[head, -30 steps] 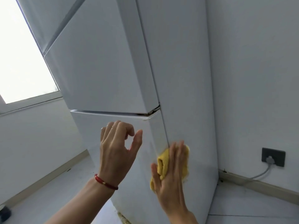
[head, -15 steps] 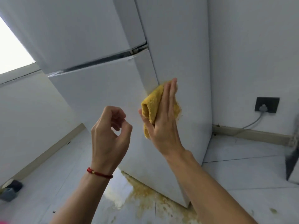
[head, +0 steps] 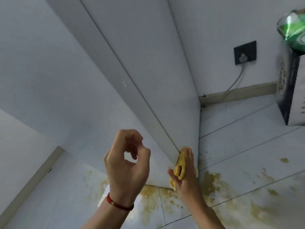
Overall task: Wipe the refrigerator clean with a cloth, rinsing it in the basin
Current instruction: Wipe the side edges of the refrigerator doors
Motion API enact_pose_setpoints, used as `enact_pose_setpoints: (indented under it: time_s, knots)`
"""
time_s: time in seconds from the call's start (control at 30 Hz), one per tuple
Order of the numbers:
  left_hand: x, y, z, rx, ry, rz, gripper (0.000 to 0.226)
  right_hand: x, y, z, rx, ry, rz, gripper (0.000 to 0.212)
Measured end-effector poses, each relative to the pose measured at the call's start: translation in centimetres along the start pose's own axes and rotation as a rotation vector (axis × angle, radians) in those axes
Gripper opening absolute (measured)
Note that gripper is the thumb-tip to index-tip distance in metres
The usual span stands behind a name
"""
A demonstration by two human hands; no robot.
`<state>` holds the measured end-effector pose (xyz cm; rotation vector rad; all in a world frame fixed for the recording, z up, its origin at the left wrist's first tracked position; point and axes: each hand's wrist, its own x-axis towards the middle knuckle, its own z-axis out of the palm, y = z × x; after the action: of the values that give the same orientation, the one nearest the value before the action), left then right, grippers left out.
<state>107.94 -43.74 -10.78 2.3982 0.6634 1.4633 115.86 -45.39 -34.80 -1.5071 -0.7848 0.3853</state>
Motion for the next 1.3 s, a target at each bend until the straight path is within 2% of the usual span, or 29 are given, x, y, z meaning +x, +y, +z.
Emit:
enact_pose_setpoints:
  time_s: [0.07,0.1,0.17,0.23,0.33,0.4,0.53,0.6,0.67,0.83,0.9,0.97,1.03,1.17,1.23,1.3]
  knots:
    - [-0.3,-0.4,0.9,-0.047,0.001,0.005,0.019,-0.8,0.1,0.1,-0.02,-0.011,0.085,0.087]
    - [-0.2,-0.6,1.3,-0.029,0.0,0.017,0.019,-0.8,-1.2,0.1,-0.026,-0.028,0.05,0.086]
    - [0.0,-0.8,1.8,0.024,-0.038,0.058,0.02,-0.2,-5.5,-0.2,-0.03,-0.044,-0.091,0.093]
    - [-0.3,-0.4,1.7,0.068,-0.072,0.077,0.022,1.4,-9.7,-0.4,-0.071,-0.06,-0.236,0.09]
    - [-0.7,0.0,1.0,0.115,-0.119,0.132,0.027,2.9,-9.4,-0.5,-0.061,-0.019,-0.356,0.087]
    - [-0.9,-0.1,0.2,0.133,-0.147,0.13,0.03,1.7,-4.7,-0.5,0.009,-0.02,-0.252,0.088]
    - [-1.1,-0.4,-0.9,0.172,-0.192,0.053,0.03,-2.6,3.1,0.1,0.02,-0.092,0.175,0.084]
    - [-0.9,-0.8,-1.2,0.191,-0.181,0.033,0.031,-3.0,2.9,0.5,0.018,-0.102,0.2,0.08]
    - [-0.6,-1.0,-0.9,0.194,-0.16,0.006,0.031,-2.0,0.2,0.4,0.064,-0.081,0.115,0.081]
    - [-0.1,-0.8,-0.1,0.134,-0.124,-0.018,0.033,1.4,-10.9,-0.9,0.068,-0.08,-0.278,0.084]
    - [-0.2,-0.8,0.1,0.124,-0.128,-0.004,0.034,2.3,-11.6,-0.3,0.022,-0.007,-0.363,0.08]
    - [-0.4,-0.7,0.1,0.133,-0.121,0.02,0.031,2.7,-9.4,0.7,-0.018,0.091,-0.381,0.077]
    - [-0.7,-0.7,-0.2,0.138,-0.124,0.033,0.029,2.4,-6.3,1.2,0.029,0.115,-0.334,0.08]
    - [-1.3,-1.0,-0.9,0.127,-0.216,-0.029,0.029,-0.2,-1.0,1.9,0.13,0.092,-0.058,0.09]
    - [-1.7,-1.0,-1.2,0.138,-0.257,-0.052,0.029,-2.0,2.6,1.9,0.115,0.069,0.096,0.094]
    - [-2.0,-0.9,-1.5,0.146,-0.291,-0.057,0.028,-3.2,5.7,2.0,-0.032,-0.019,0.237,0.091]
